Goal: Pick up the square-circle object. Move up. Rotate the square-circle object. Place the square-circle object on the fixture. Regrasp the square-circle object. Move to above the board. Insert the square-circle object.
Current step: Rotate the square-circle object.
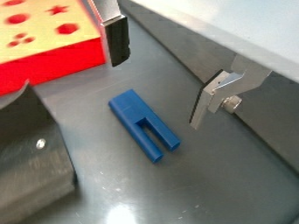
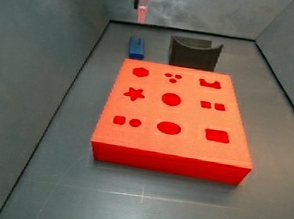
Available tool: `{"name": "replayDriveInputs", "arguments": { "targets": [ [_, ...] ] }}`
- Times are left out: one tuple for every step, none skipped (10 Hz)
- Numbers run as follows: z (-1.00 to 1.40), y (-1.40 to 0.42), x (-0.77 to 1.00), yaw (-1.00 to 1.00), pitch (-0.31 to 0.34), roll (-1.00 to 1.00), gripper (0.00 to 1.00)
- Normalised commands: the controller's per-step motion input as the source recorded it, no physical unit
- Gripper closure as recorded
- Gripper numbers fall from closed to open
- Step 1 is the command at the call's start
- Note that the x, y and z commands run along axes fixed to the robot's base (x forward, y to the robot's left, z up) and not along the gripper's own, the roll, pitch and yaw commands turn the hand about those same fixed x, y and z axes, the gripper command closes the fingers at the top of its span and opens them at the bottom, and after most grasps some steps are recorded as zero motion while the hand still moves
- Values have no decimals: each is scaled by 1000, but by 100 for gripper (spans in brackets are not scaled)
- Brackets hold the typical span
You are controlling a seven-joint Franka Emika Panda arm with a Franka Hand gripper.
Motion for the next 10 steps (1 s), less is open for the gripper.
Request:
{"name": "replayDriveInputs", "arguments": {
  "targets": [
    [-39, 3, 30, 1000, -2, -2, 0],
    [-38, 3, 30, 1000, -2, -3, 0],
    [-38, 3, 30, 1000, -2, -3, 0],
    [-38, 3, 30, 1000, -2, -3, 0],
    [-38, 3, 30, 1000, -2, -3, 0],
    [-38, 3, 30, 1000, -2, -3, 0],
    [-38, 3, 30, 1000, -3, -4, 0],
    [-38, 3, 30, 1000, -3, -4, 0],
    [-38, 3, 30, 1000, -3, -4, 0],
    [-38, 3, 30, 1000, -3, -5, 0]
  ]
}}
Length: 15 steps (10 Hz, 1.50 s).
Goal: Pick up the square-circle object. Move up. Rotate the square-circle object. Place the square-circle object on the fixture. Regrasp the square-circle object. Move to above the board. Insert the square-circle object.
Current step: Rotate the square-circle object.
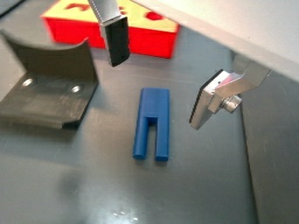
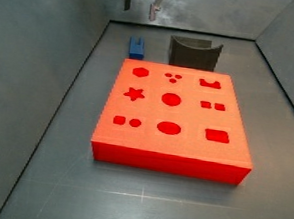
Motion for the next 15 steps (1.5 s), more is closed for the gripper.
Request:
{"name": "replayDriveInputs", "arguments": {
  "targets": [
    [-38, 3, 30, 1000, -4, -5, 0],
    [-38, 3, 30, 1000, -4, -6, 0],
    [-38, 3, 30, 1000, -5, -7, 0],
    [-38, 3, 30, 1000, -6, -8, 0],
    [-38, 3, 30, 1000, -7, -10, 0],
    [-38, 3, 30, 944, -9, -12, 0],
    [-38, 3, 30, 705, -9, -12, 0],
    [-38, 3, 30, 475, -9, -12, 0],
    [-38, 3, 30, 258, -9, -12, 0],
    [-1000, 0, 0, 0, 0, 0, 0],
    [-1000, 1, 6, -47, -8, 1, 0],
    [-1000, 0, 21, -45, -33, -9, 0],
    [-1000, 5, 27, -34, -41, -25, 0],
    [-1000, 7, 36, -22, -46, -50, 0],
    [-1000, 9, 43, -16, -48, -63, 0]
  ]
}}
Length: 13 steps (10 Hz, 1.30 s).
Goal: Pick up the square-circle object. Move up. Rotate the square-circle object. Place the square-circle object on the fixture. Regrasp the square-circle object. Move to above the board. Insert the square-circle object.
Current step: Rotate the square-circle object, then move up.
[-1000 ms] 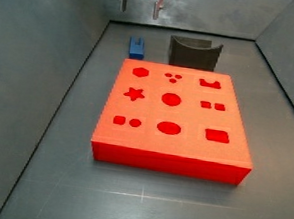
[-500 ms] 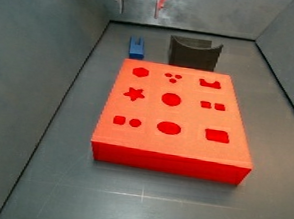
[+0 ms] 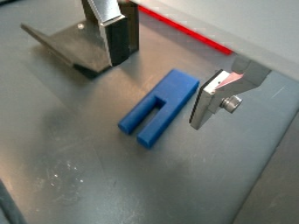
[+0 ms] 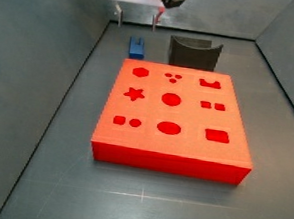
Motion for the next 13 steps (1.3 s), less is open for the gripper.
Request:
{"name": "replayDriveInputs", "arguments": {
  "targets": [
    [-897, 12, 49, -6, -52, -91, 0],
    [-822, 11, 47, -4, -56, -100, 0],
    [-715, 13, 46, -2, -66, -110, 0],
    [-579, 13, 42, 2, -72, -125, 0],
    [-454, 14, 38, 6, -78, -139, 0],
    [-393, 13, 36, 7, -87, -144, 0],
    [-250, 16, 32, 9, -97, -156, 0],
    [-196, 18, 29, 11, -102, -160, 0],
    [0, 0, 0, 0, 0, 0, 100],
    [833, 0, 0, 0, 0, 0, 100],
    [815, 0, -12, 0, 9, 0, 100],
    [721, 3, -29, -4, 30, 7, 100],
    [553, 7, -18, -10, 48, 23, 100]
  ]
}}
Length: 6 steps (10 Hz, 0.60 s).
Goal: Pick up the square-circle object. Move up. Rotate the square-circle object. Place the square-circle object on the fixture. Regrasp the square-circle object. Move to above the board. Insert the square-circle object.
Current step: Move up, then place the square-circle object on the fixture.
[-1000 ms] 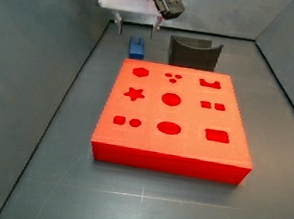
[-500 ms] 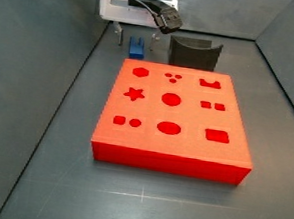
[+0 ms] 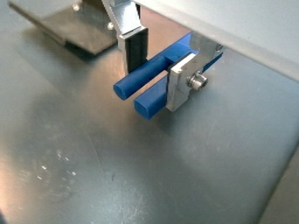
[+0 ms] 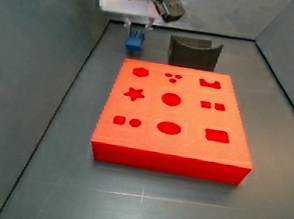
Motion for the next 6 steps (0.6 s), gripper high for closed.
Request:
{"name": "replayDriveInputs", "arguments": {
  "targets": [
    [365, 9, -14, -15, 65, 44, 100],
    [267, 7, -15, -15, 68, 54, 100],
    [1000, 0, 0, 0, 0, 0, 100],
    [1000, -1, 4, -1, -6, 8, 100],
    [1000, 1, -15, -7, 25, 25, 100],
    [1000, 2, -20, -11, 34, 35, 100]
  ]
}}
